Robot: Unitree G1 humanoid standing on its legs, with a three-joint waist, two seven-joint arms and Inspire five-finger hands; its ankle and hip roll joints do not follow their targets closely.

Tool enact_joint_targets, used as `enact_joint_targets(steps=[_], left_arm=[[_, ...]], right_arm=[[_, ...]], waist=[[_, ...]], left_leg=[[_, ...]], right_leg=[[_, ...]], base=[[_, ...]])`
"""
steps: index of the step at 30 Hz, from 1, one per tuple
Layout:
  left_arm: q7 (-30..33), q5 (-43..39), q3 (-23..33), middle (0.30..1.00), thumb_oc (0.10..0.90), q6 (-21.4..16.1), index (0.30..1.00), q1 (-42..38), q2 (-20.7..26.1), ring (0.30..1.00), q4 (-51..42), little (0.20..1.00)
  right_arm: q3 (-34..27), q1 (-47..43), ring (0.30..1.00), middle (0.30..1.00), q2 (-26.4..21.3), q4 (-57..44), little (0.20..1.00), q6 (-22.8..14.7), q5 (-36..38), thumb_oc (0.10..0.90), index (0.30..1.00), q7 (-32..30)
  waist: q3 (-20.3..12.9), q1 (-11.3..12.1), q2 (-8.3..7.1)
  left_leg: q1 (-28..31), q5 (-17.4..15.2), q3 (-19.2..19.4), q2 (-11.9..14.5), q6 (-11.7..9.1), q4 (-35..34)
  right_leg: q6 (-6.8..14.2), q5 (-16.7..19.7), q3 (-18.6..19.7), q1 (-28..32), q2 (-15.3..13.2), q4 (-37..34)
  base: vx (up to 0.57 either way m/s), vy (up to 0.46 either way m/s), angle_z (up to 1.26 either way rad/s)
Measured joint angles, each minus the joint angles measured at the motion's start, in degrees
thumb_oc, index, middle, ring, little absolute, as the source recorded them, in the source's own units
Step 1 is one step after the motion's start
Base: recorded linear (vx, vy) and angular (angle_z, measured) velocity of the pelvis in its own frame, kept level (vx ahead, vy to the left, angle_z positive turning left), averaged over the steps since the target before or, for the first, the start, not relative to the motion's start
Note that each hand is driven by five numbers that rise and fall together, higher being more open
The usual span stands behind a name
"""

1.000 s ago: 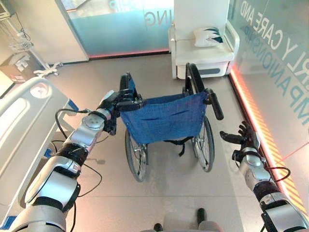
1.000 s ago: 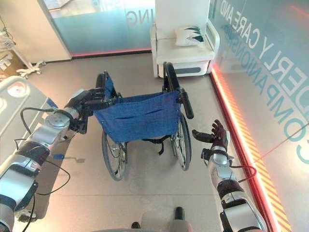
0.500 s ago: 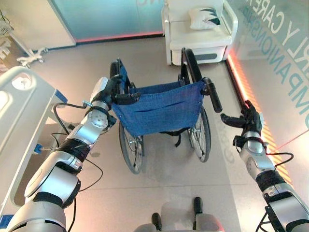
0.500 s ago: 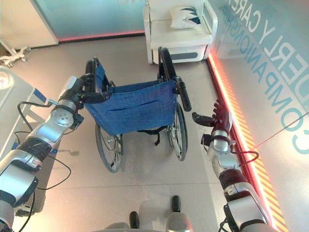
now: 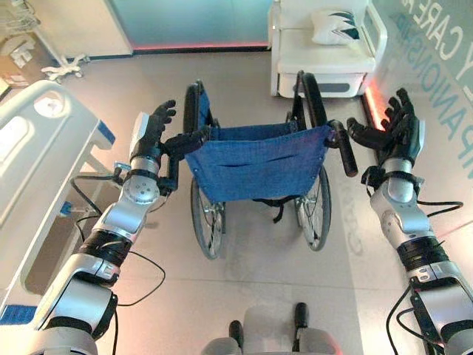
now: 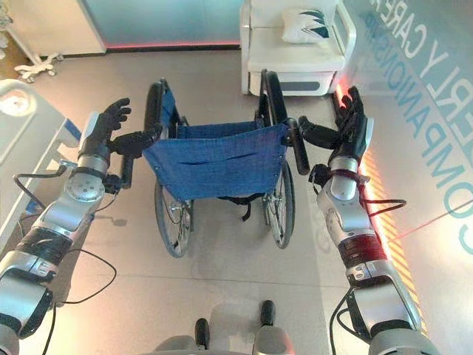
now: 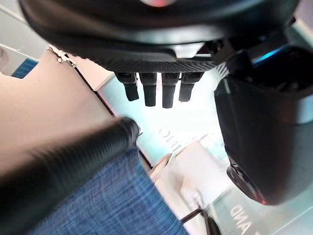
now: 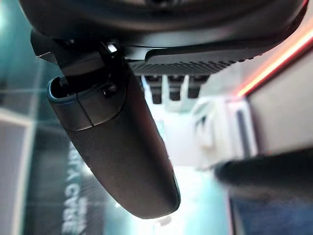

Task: Push the wheelchair next to the bed

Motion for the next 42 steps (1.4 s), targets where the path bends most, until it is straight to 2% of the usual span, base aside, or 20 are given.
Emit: enact_joint_targets(steps=[5, 11, 14, 18, 24, 28, 31, 38, 42], left_arm=[[-1.33, 0.44, 1.25, 0.900, 0.800, 0.02, 0.900, 2.15, 0.01, 0.900, -1.31, 0.900], [-2.77, 0.72, 1.26, 0.900, 0.800, 0.39, 0.900, 4.52, -0.01, 0.900, -1.26, 0.900], [-2.91, 1.13, 1.26, 0.900, 0.800, 0.40, 0.900, 4.67, 0.00, 0.900, -1.26, 0.900], [-2.90, 1.12, 1.26, 0.900, 0.800, 0.44, 0.900, 4.67, 0.15, 0.900, -1.28, 0.900], [-2.91, 1.17, 1.18, 0.900, 0.800, 1.21, 0.900, 4.64, 0.61, 0.900, -1.68, 0.900], [-3.01, 1.29, 0.88, 0.900, 0.800, 2.98, 0.900, 4.59, 2.59, 0.900, -1.80, 0.900], [-3.06, 3.06, 0.57, 0.900, 0.800, 4.91, 0.900, 4.58, 4.14, 0.900, -1.76, 0.900], [-4.89, 5.17, 0.27, 0.900, 0.800, 8.25, 0.900, 4.46, 4.47, 0.900, 0.64, 0.900], [-7.45, 5.33, 0.28, 0.900, 0.800, 10.00, 0.900, 3.23, 4.42, 0.900, 1.48, 0.900]], right_arm=[[0.00, 0.01, 0.900, 0.900, 0.14, -2.08, 0.900, 4.09, -0.06, 0.800, 0.900, 3.70], [0.08, 0.02, 0.900, 0.900, 0.39, -6.35, 0.900, 7.47, -0.14, 0.800, 0.900, 7.49], [0.27, 0.02, 0.900, 0.900, 0.39, -8.11, 0.900, 11.15, -0.99, 0.800, 0.900, 10.42], [2.09, 0.40, 0.900, 0.900, -0.11, -8.04, 0.900, 18.83, -5.30, 0.800, 0.900, 14.48], [6.65, -1.75, 0.900, 0.900, -2.79, -6.17, 0.900, 24.87, -11.21, 0.800, 0.900, 20.57], [7.96, -3.50, 0.900, 0.900, -2.82, -4.23, 0.900, 27.08, -12.13, 0.800, 0.900, 21.36], [9.53, -4.68, 0.900, 0.900, -2.82, -3.09, 0.900, 27.83, -15.99, 0.800, 0.900, 21.31], [9.55, -4.81, 0.900, 0.900, -2.66, -2.68, 0.900, 27.45, -16.81, 0.800, 0.900, 18.33], [9.55, -4.40, 0.900, 0.900, -2.21, -3.68, 0.900, 26.59, -18.21, 0.800, 0.900, 14.17]], waist=[[0.29, 1.36, -0.49], [0.47, 1.38, -1.16], [0.38, 1.29, -1.74], [0.11, 1.22, -2.37], [-0.75, 0.97, -3.85], [-1.20, 1.02, -4.59], [-1.27, 1.21, -4.70], [-1.28, 1.48, -4.67], [-1.26, 1.40, -4.12]], left_leg=[[0.06, 0.06, -0.27, 0.01, -0.05, 0.00], [0.16, 0.06, -0.32, 0.01, -0.05, 0.01], [0.37, 0.06, -0.29, 0.02, -0.05, 0.01], [0.61, 0.06, -0.18, -0.01, -0.06, 0.01], [0.96, 0.08, -0.14, 0.00, -0.08, 0.01], [0.97, 0.09, -0.14, -0.04, -0.07, 0.02], [0.97, 0.09, -0.16, -0.06, -0.07, 0.02], [0.89, 0.09, -0.17, -0.07, -0.07, 0.02], [0.89, 0.09, -0.17, -0.10, -0.07, 0.02]], right_leg=[[-0.03, -0.03, -0.23, 0.22, -0.03, 0.00], [-0.04, -0.03, -0.29, 0.33, -0.04, 0.01], [-0.04, -0.03, -0.27, 0.52, -0.03, 0.01], [-0.04, -0.04, -0.18, 0.68, -0.04, 0.00], [-0.04, -0.04, -0.15, 0.98, -0.04, 0.00], [-0.04, -0.04, -0.14, 0.99, -0.10, -0.01], [-0.04, -0.04, -0.12, 1.01, -0.12, -0.01], [-0.04, -0.04, -0.03, 0.99, -0.12, 0.00], [-0.04, -0.04, 0.04, 0.97, -0.15, 0.00]], base=[[0.01, -0.002, 0.02], [0.00, 0.000, 0.00], [0.00, 0.000, 0.00], [0.00, 0.000, 0.00], [0.00, 0.000, 0.00], [0.00, 0.000, 0.00], [0.00, 0.000, 0.00], [0.00, 0.000, 0.00], [0.00, 0.005, -0.01]])
